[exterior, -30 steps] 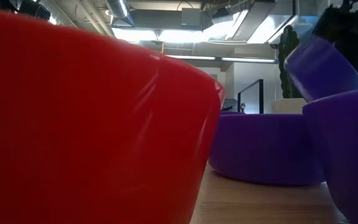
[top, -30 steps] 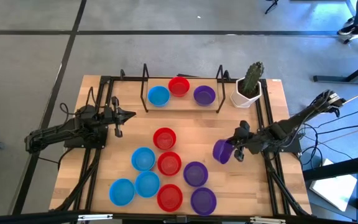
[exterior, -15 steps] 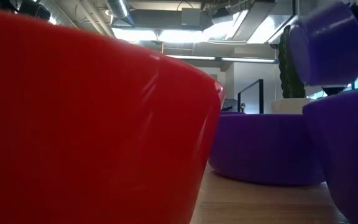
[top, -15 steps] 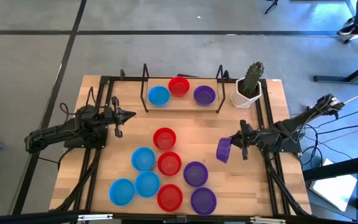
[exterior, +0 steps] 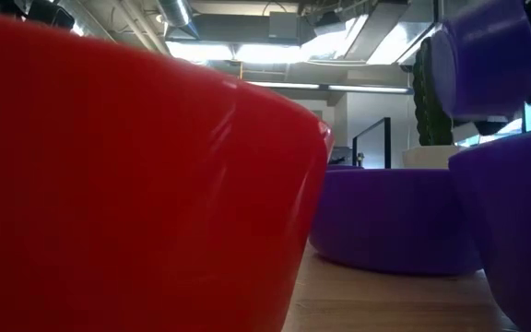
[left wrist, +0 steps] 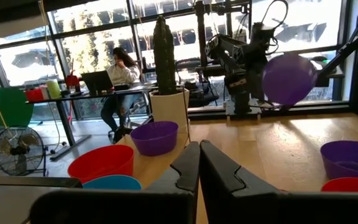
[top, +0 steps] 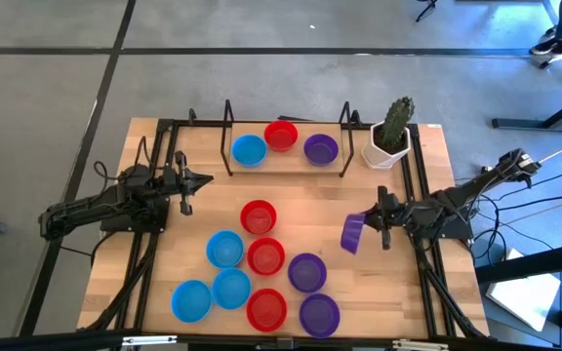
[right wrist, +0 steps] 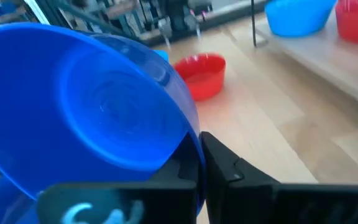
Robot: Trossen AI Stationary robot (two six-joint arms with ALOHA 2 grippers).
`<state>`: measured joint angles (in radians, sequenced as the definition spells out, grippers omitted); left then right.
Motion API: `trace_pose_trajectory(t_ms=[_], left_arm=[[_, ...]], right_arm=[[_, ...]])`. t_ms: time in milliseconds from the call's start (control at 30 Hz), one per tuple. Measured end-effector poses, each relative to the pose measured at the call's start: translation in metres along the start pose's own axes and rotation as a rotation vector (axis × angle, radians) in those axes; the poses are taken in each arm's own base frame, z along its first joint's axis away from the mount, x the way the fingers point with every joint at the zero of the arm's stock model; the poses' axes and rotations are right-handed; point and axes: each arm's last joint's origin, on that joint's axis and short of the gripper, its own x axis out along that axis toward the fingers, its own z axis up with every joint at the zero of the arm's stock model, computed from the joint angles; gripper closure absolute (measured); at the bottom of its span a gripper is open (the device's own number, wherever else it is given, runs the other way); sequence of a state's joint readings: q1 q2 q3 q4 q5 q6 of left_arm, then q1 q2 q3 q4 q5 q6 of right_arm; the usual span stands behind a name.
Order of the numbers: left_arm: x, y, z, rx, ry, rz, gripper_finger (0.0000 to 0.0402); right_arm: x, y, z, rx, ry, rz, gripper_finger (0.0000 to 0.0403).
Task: Pick & Place Mini bowls
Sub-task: Stack the purple bowl on top of the purple bowl on the shelf
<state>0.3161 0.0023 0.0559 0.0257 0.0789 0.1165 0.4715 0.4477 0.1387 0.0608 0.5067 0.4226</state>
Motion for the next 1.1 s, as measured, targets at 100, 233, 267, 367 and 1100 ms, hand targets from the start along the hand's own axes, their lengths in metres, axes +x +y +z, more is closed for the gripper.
trace_pose_trajectory(t_ms=[100, 233, 267, 367, 1100], left_arm=[[0.000, 0.000, 0.000, 0.000, 0.000, 0.000, 0.0391], [0.000, 0.000, 0.000, -0.001, 0.000, 0.000, 0.0393], [0.000, 0.000, 0.000, 0.000, 0.000, 0.000, 0.0394], [0.000, 0.000, 0.000, -0.001, 0.000, 0.000, 0.0395], [0.000, 0.000, 0.000, 0.002, 0.000, 0.001, 0.0392]], right_arm=[[0.002, 0.005, 0.016, -0.027, -0.041, -0.002, 0.0399], [0.004, 0.017, 0.059, -0.109, -0.076, -0.045, 0.0399], [0.005, 0.020, 0.072, -0.139, -0.074, -0.068, 0.0399], [0.008, 0.027, 0.114, -0.230, -0.071, -0.193, 0.0399], [0.138, -0.107, 0.280, -0.178, 0.647, -0.685, 0.0399]])
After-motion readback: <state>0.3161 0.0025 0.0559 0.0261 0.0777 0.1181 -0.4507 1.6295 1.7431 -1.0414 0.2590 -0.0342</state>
